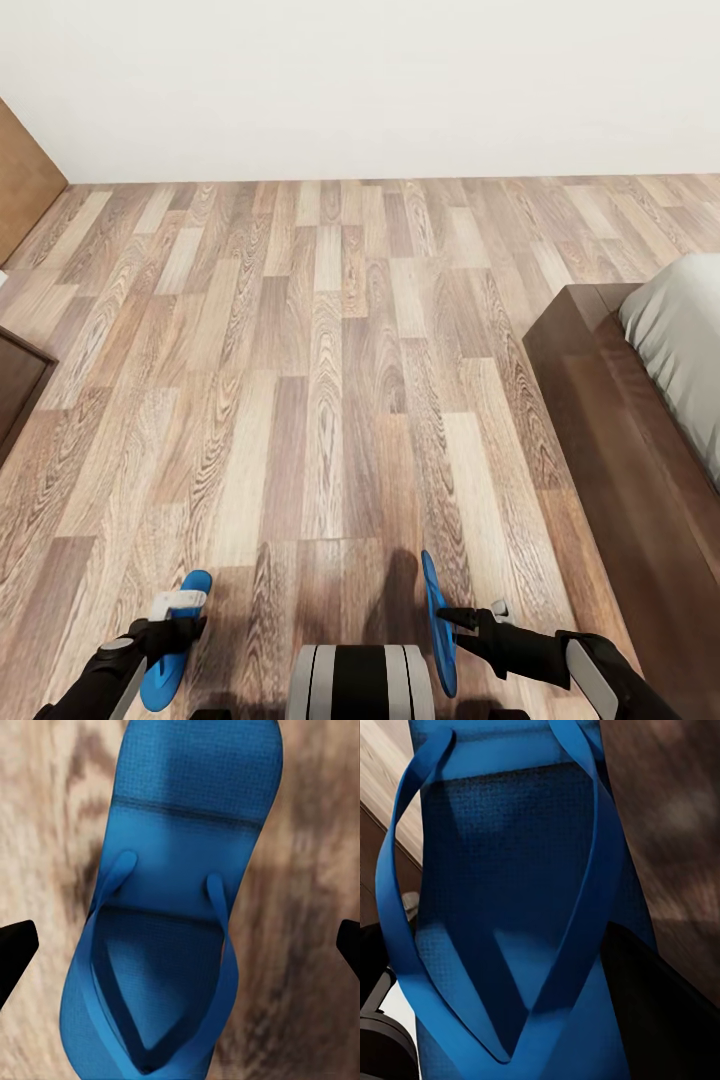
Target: In the bedroom, move the book from the bed onto either nightstand, and place the two sandals side by side next to the bed.
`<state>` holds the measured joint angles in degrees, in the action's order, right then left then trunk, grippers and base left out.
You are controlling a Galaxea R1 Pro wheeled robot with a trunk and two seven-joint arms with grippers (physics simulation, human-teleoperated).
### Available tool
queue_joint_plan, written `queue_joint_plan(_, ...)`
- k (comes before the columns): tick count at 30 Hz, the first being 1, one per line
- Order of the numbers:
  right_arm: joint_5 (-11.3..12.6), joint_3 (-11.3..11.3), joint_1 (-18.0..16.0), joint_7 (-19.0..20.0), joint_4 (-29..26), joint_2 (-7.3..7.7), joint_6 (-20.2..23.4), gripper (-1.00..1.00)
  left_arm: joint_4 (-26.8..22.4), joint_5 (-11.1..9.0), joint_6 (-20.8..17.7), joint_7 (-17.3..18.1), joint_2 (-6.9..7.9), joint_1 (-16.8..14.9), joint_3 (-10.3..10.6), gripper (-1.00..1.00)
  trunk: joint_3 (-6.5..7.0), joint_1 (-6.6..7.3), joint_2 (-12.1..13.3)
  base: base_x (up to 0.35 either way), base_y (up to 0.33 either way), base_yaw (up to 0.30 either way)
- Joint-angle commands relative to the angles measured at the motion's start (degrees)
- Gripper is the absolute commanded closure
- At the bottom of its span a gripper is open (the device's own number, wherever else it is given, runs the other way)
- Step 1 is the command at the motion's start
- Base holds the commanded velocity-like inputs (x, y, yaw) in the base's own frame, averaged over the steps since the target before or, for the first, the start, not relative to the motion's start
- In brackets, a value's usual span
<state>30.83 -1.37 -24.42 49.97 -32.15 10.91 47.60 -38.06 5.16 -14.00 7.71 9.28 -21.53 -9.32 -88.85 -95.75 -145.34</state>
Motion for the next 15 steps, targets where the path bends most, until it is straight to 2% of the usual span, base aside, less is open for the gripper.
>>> queue_joint_plan(1, 0.0, -0.1, 0.0, 0.0, 0.0, -0.01, 0.3, 1.00, -0.1, 0.5, 0.1, 0.5, -0.05, 0.0, -0.3, -1.00, -0.03, 0.01, 0.0, 0.000, 0.000, 0.000)
queue_joint_plan(2, 0.0, -0.1, 0.0, 0.0, 0.0, -0.01, 0.3, 1.00, -0.1, 0.5, 0.5, 0.5, -0.05, 0.0, -0.3, -1.00, -0.03, 0.01, 0.0, 0.000, 0.000, 0.000)
queue_joint_plan(3, 0.0, -0.1, 0.0, 0.0, 0.0, -0.01, 0.3, 1.00, 0.7, 0.6, 3.7, 0.5, -0.05, 0.0, -0.3, -1.00, -0.03, 0.01, 0.0, 0.000, 0.000, 0.000)
queue_joint_plan(7, 0.0, -0.1, 0.0, 0.0, 0.0, 0.01, 0.3, 1.00, 4.2, 0.7, 7.2, 0.4, -0.02, 0.0, -0.3, -1.00, -0.03, 0.01, 0.0, 0.000, 0.000, 0.000)
queue_joint_plan(15, 0.0, -0.1, 0.0, 0.0, 0.0, -0.01, 0.3, 1.00, 6.5, 0.7, 8.7, 0.4, 0.03, 0.0, -0.3, -1.00, -0.03, 0.01, 0.0, 0.000, 0.000, 0.000)
